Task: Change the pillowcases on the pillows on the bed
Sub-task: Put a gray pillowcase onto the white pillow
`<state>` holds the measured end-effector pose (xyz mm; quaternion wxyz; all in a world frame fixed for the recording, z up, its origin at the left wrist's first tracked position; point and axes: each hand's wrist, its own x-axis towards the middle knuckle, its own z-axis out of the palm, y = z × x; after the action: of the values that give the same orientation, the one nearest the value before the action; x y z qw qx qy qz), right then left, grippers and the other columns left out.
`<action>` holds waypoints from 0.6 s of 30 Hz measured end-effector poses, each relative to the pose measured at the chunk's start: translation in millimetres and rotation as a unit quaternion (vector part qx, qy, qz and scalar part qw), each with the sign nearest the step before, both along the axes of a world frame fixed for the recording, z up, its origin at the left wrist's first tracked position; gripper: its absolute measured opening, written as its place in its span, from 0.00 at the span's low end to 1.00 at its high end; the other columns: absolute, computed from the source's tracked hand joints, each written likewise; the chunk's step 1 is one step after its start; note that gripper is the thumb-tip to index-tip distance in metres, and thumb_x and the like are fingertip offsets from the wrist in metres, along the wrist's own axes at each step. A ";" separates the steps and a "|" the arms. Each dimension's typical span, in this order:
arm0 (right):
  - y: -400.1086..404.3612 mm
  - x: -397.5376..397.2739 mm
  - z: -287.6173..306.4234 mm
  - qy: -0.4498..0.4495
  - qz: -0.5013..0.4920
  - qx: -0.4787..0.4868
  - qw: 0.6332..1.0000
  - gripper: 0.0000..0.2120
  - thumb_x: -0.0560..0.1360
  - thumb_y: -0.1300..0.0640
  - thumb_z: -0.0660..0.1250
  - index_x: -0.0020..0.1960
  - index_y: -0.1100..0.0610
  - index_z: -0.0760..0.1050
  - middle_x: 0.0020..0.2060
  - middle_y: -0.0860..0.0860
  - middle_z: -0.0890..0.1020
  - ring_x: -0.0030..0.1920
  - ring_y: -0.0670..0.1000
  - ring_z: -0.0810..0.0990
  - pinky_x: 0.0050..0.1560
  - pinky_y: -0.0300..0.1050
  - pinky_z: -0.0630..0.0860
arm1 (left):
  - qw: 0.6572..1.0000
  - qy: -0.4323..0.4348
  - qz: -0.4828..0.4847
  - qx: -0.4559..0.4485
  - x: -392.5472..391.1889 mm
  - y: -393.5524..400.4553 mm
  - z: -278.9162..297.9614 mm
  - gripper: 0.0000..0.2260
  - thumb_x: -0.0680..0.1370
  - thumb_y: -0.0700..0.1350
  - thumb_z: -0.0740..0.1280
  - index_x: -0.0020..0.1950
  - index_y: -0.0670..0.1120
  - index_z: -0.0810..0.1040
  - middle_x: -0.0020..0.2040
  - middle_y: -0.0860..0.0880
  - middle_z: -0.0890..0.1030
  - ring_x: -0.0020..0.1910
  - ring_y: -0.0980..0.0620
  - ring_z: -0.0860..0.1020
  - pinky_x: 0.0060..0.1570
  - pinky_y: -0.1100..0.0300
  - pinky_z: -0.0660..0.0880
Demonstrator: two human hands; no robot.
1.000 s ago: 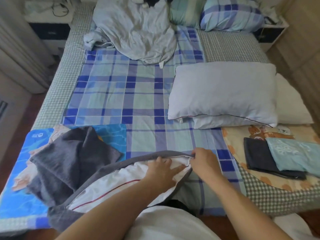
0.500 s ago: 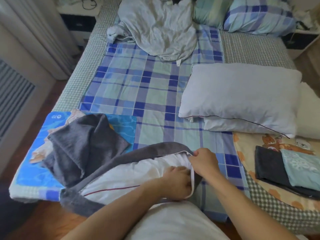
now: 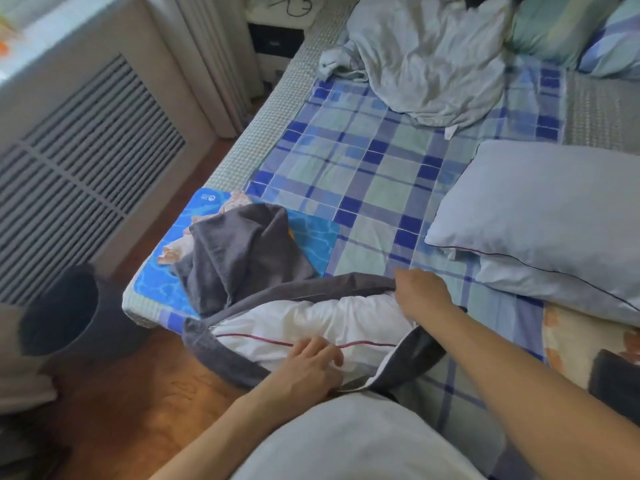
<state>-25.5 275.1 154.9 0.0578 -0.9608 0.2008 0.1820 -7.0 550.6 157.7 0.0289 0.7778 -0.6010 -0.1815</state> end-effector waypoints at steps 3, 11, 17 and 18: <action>10.0 15.0 -4.6 -0.033 0.031 -0.045 0.998 0.16 0.79 0.52 0.68 0.65 0.54 0.73 0.56 0.53 0.81 0.53 0.54 0.81 0.52 0.46 0.79 | 0.995 0.092 0.003 0.036 -3.8 -2.4 19.4 0.05 0.80 0.48 0.62 0.45 0.51 0.68 0.47 0.50 0.74 0.45 0.49 0.75 0.43 0.55 0.70; -5.3 8.3 -16.2 -0.217 -0.149 0.164 0.951 0.12 0.84 0.53 0.57 0.60 0.56 0.77 0.54 0.55 0.83 0.49 0.55 0.80 0.51 0.49 0.78 | 0.944 0.030 0.205 0.257 19.6 53.7 45.7 0.14 0.83 0.55 0.59 0.64 0.52 0.77 0.63 0.50 0.80 0.62 0.46 0.78 0.57 0.57 0.71; 10.4 -13.5 54.8 -0.106 -0.024 0.263 0.959 0.16 0.82 0.42 0.58 0.42 0.47 0.78 0.37 0.46 0.81 0.40 0.48 0.78 0.45 0.45 0.75 | 0.990 -0.010 0.117 -0.082 24.4 20.4 96.1 0.09 0.79 0.45 0.61 0.47 0.49 0.81 0.41 0.52 0.80 0.38 0.52 0.76 0.41 0.66 0.70; 12.7 -22.8 77.2 -0.123 0.002 0.269 0.955 0.17 0.82 0.41 0.58 0.38 0.46 0.75 0.33 0.45 0.79 0.37 0.46 0.77 0.43 0.43 0.73 | 0.983 -0.022 0.100 -0.149 20.4 16.7 101.6 0.07 0.79 0.44 0.63 0.46 0.49 0.80 0.40 0.52 0.78 0.36 0.50 0.75 0.38 0.63 0.69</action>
<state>-48.3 287.8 232.1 0.3384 -0.9250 0.1337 0.1095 13.4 567.3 259.3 0.1493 0.8248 -0.5410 -0.0686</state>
